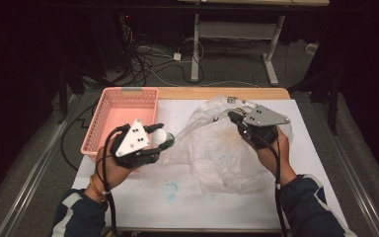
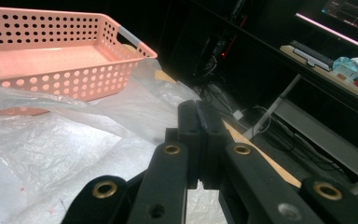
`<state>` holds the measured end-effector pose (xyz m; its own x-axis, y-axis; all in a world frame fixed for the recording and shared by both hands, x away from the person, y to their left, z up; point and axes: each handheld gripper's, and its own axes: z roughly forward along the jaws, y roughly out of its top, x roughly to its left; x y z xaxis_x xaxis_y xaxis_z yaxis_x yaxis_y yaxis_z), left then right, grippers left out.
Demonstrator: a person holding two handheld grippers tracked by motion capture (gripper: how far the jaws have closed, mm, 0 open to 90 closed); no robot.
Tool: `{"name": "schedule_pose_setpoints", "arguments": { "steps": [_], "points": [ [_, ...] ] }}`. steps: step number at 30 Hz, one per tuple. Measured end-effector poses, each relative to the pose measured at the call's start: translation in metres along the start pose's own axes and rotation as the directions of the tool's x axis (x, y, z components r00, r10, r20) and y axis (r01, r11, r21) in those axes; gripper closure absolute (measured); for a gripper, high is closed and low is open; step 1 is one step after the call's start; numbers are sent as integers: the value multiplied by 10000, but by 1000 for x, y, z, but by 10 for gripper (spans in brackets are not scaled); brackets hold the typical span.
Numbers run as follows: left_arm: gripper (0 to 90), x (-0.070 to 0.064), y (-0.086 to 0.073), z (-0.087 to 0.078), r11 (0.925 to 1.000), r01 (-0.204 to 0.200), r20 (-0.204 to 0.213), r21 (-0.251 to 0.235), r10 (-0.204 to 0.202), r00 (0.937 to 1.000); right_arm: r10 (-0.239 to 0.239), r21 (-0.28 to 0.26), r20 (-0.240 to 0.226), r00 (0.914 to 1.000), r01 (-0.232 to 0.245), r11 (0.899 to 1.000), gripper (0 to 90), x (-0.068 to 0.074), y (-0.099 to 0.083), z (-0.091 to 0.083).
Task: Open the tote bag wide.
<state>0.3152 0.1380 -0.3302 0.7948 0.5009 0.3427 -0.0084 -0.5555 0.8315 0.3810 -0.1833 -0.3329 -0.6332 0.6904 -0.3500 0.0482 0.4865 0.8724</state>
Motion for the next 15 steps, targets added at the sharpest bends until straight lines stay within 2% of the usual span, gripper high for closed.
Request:
{"name": "schedule_pose_setpoints", "arguments": {
  "steps": [2,3,6,8,10,12,13,15],
  "points": [
    [476,-9,0,11,9999,-122,322,-25,123,9994,69,-8,-68,10000,-69,10000,900,0,-1,1],
    [477,-14,-1,17,9998,-173,331,-111,176,9993,107,18,-89,9999,-107,9999,900,1,-3,2],
    [476,-25,-5,36,9990,175,878,-416,-138,9960,192,28,-165,9997,-191,9998,900,1,-4,2],
    [476,-35,-7,53,9997,-14,945,-243,37,9955,183,51,-242,9995,-181,9998,900,3,-7,2],
    [476,-43,-11,72,10000,15,1413,72,-25,9900,150,110,-405,9991,-146,9998,900,8,-12,3],
    [476,-52,-15,89,9989,-296,1483,377,237,9887,209,131,-458,9987,-203,9997,900,10,-14,3],
    [476,-55,-17,98,9978,-363,1687,555,265,9853,314,126,-526,9981,-308,9994,900,11,-17,3],
    [476,-61,-20,112,9954,-532,1797,798,381,9830,331,163,-584,9977,-322,9993,900,13,-20,4]
  ]
}}
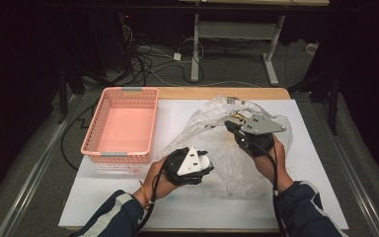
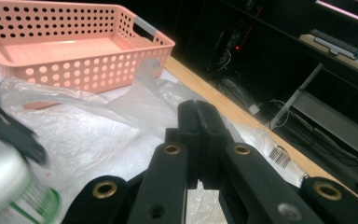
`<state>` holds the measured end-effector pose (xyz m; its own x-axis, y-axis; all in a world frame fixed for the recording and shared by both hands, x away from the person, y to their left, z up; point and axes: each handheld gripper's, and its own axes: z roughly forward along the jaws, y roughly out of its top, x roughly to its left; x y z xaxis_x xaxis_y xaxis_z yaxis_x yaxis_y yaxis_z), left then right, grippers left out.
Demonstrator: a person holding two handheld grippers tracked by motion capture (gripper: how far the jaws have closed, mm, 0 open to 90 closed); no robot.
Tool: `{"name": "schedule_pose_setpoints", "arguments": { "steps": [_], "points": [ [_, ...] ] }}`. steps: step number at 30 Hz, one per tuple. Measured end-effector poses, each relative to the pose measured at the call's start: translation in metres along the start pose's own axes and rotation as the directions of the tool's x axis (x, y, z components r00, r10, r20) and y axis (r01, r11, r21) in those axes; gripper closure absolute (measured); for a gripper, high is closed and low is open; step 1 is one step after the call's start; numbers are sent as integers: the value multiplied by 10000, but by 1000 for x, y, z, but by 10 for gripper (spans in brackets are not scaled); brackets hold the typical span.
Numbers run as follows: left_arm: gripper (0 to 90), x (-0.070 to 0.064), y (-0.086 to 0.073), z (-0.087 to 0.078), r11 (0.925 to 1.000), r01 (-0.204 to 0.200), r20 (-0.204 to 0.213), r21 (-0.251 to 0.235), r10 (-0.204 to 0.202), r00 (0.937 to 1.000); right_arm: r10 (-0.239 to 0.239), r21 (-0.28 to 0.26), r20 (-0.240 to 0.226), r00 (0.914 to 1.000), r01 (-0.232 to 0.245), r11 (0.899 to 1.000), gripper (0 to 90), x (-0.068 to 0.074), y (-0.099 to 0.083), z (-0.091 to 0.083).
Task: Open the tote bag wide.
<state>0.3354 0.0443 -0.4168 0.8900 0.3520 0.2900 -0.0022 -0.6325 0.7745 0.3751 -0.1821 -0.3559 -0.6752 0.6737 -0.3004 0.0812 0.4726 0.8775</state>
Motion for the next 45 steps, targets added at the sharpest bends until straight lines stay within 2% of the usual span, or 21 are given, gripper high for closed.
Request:
{"name": "schedule_pose_setpoints", "arguments": {
  "steps": [2,4,6,11,18,23,26,27,30,31,35,37,41,45],
  "points": [
    [476,-1,-1,13,9999,-10,166,171,7,9999,28,13,-35,10000,-28,10000,900,0,-1,0],
    [476,-1,-2,25,9997,-77,35,219,76,10000,25,31,-63,10000,-25,10000,900,1,-2,1],
    [475,1,-3,34,9997,23,117,257,-26,9999,44,18,-64,10000,-44,10000,900,0,-3,0],
    [475,6,-6,55,9984,348,-27,450,-347,9994,50,97,-89,9999,-49,9999,900,-1,-6,0],
    [475,11,-8,74,9963,738,-269,429,-727,9970,122,64,-31,9999,-122,9999,900,-2,-8,-1],
    [474,15,-3,83,9961,783,-484,405,-763,9959,164,121,-20,9999,-163,9998,900,-4,-9,0],
    [473,20,1,88,9943,1011,-813,323,-982,9918,208,174,-50,9998,-208,9996,900,-5,-10,1],
    [472,22,2,88,9932,1138,-792,250,-1115,9906,237,181,-68,9997,-235,9996,900,-5,-11,1],
    [468,22,3,89,9940,1059,-878,262,-1033,9908,237,212,-80,9997,-235,9995,900,-5,-12,2],
    [439,21,3,89,9938,1086,-873,218,-1063,9905,242,245,-117,9996,-239,9994,900,-5,-13,2],
    [382,21,7,79,9923,1208,-1070,-275,-1230,9866,188,310,-154,9997,-183,9994,900,-4,-14,3],
    [354,20,7,73,9918,1232,-848,-355,-1258,9884,145,335,-161,9998,-140,9993,900,-3,-15,3],
    [354,11,6,53,9957,821,-633,-418,-847,9944,133,380,-165,9998,-126,9992,900,-3,-16,1],
    [353,4,5,26,9962,582,-502,-641,-615,9968,56,421,-197,9998,-48,9991,900,-2,-18,-2]
  ]
}}
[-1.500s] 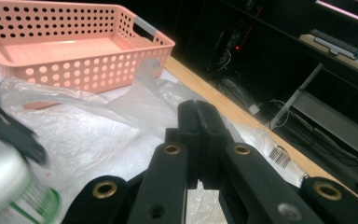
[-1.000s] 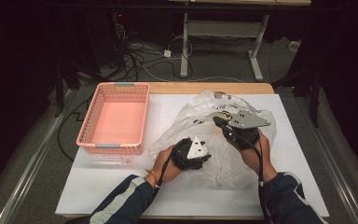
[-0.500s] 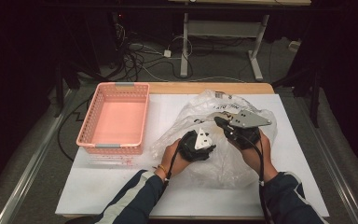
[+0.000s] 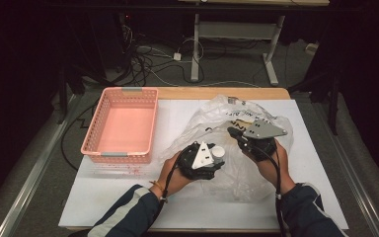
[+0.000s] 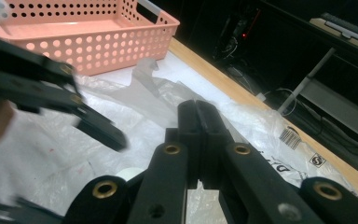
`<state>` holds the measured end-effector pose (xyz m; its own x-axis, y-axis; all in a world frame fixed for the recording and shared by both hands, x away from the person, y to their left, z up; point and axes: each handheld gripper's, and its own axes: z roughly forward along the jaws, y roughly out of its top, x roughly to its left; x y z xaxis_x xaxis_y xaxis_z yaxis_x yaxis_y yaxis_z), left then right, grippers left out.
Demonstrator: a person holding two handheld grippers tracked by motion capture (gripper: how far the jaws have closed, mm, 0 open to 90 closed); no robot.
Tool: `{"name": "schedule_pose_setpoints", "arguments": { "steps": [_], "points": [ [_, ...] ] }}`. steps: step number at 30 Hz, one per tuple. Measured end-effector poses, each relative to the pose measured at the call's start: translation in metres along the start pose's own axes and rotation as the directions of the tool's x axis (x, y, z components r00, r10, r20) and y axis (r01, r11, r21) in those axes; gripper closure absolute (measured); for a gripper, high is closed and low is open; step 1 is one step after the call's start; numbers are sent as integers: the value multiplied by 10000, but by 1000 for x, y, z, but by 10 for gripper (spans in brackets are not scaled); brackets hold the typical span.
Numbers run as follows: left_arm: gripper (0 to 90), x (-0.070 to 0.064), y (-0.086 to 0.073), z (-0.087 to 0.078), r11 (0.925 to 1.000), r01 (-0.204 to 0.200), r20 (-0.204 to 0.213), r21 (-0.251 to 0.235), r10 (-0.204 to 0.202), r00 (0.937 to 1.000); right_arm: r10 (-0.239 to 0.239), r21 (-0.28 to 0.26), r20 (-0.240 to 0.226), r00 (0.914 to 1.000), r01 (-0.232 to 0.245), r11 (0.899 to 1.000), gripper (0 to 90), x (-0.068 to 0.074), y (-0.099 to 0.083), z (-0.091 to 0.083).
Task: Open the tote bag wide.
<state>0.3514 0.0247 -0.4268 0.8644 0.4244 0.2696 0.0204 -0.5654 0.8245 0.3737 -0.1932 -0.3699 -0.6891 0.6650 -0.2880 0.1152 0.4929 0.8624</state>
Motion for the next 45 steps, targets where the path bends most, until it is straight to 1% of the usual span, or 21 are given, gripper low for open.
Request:
{"name": "schedule_pose_setpoints", "arguments": {
  "steps": [2,6,9,11,13,15,18,19,20,22,24,27,28,32,33,34,36,39,41,42,45],
  "points": [
    [353,-1,2,-14,9997,-141,45,-199,142,9999,18,-4,-13,10000,-18,10000,900,0,0,-1],
    [352,-2,3,-44,9989,-214,-124,-410,209,9997,19,22,-98,10000,-19,10000,900,2,-2,-4],
    [293,2,-2,-66,9991,-310,-719,-306,287,9970,-10,66,-160,9999,11,10000,900,4,-3,-6],
    [248,8,-9,-78,9993,-71,-1087,-368,30,9941,-52,74,-213,9998,53,10000,900,5,-3,-7],
    [241,15,-19,-86,9989,296,-1291,-370,-342,9910,-82,115,-251,9997,85,9999,900,7,-3,-9],
    [240,19,-30,-88,9991,419,-1485,-5,-415,9880,-147,80,-279,9995,149,9999,900,8,-2,-11],
    [234,24,-45,-86,9975,591,-1468,389,-528,9878,-178,30,-320,9993,179,9998,900,10,0,-13],
    [234,25,-48,-84,9965,588,-1551,592,-490,9867,-215,-3,-324,9992,215,9998,900,10,0,-14],
    [233,27,-50,-82,9953,680,-1498,693,-570,9871,-229,-28,-347,9991,228,9997,900,10,1,-15],
    [233,29,-52,-79,9926,961,-1404,745,-849,9865,-220,-80,-371,9991,218,9997,900,10,1,-17],
    [234,29,-53,-75,9906,971,-1379,965,-833,9869,-210,-106,-388,9990,206,9997,900,10,1,-19],
    [257,28,-57,-67,9844,913,-1411,1501,-700,9875,-228,-90,-457,9987,224,9997,900,9,0,-21],
    [271,28,-58,-66,9815,971,-1516,1650,-720,9858,-202,-77,-478,9987,198,9998,900,8,0,-22],
    [312,34,-63,-65,9711,1494,-1763,1860,-1166,9774,-105,-100,-424,9990,101,9999,900,5,-2,-26],
    [314,36,-64,-65,9711,1534,-1802,1830,-1203,9763,-51,-133,-410,9991,46,9999,900,4,-2,-27],
    [314,36,-65,-65,9683,1672,-1701,1857,-1359,9760,-8,-170,-406,9992,1,9999,900,2,-2,-28],
    [315,36,-66,-63,9648,1717,-1584,1994,-1412,9772,96,-247,-384,9992,-106,9996,900,0,-1,-30],
    [378,35,-66,-60,9614,1669,-1588,2187,-1337,9782,165,-312,-362,9992,-176,9994,900,-3,-1,-32],
    [532,35,-65,-61,9629,1531,-1460,2223,-1224,9817,168,-291,-352,9992,-179,9994,900,-3,-2,-31],
    [560,35,-64,-63,9648,1501,-1422,2160,-1210,9824,185,-273,-340,9993,-194,9994,900,-3,-2,-31],
    [715,36,-63,-69,9692,1430,-1175,2007,-1211,9857,197,-199,-273,9994,-202,9996,900,-5,-4,-29]
  ]
}}
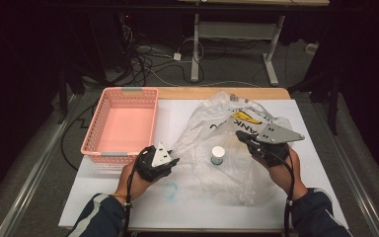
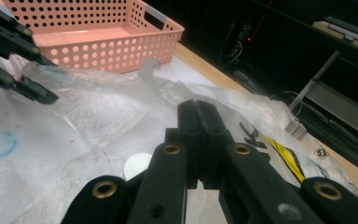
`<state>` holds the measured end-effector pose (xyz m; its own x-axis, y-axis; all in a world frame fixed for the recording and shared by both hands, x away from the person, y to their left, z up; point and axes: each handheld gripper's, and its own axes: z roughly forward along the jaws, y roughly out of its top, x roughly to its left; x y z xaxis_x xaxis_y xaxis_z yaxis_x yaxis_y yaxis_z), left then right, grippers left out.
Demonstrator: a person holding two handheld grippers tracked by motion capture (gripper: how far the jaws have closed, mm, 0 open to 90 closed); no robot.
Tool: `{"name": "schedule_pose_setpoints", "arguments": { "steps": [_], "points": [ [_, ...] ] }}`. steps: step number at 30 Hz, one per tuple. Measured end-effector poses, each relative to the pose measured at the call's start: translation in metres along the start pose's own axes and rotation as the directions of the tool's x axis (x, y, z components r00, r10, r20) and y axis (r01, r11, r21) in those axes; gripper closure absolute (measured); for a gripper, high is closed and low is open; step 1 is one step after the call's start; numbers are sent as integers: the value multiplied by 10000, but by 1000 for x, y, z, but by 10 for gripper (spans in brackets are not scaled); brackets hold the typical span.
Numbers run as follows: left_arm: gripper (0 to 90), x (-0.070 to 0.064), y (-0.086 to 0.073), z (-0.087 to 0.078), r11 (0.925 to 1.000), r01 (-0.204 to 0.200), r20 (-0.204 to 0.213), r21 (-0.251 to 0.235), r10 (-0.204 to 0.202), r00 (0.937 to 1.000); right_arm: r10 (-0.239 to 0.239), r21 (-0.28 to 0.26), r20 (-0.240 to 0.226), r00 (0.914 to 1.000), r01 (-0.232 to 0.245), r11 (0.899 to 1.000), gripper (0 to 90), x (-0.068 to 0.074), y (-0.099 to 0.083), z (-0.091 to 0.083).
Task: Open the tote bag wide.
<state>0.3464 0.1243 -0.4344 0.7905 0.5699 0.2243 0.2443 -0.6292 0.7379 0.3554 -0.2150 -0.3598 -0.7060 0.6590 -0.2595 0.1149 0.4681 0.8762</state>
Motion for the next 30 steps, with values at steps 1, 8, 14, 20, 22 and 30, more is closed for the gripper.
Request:
{"name": "schedule_pose_setpoints", "arguments": {
  "steps": [1,8,14,20,22,30],
  "points": [
    [748,0,0,-2,10000,6,48,-62,-5,10000,28,19,-3,10000,-28,10000,900,-1,-1,1],
    [845,0,-3,-4,9999,57,88,-93,-56,9999,155,232,-207,9997,-150,9996,704,-1,-3,4],
    [845,0,-3,-4,10000,9,68,-68,-8,10000,209,-330,-38,9998,-210,9992,451,6,-2,-17],
    [845,-1,-4,-4,10000,-28,47,-27,28,10000,-109,-596,-473,9988,81,9982,432,18,-11,-45],
    [844,-1,-4,-3,10000,-67,25,24,67,10000,-266,-465,-618,9977,237,9986,432,24,-20,-51],
    [844,-3,-8,-3,9998,-85,-13,172,86,10000,-137,613,-2098,9776,271,9978,357,44,-64,-59]
  ]
}}
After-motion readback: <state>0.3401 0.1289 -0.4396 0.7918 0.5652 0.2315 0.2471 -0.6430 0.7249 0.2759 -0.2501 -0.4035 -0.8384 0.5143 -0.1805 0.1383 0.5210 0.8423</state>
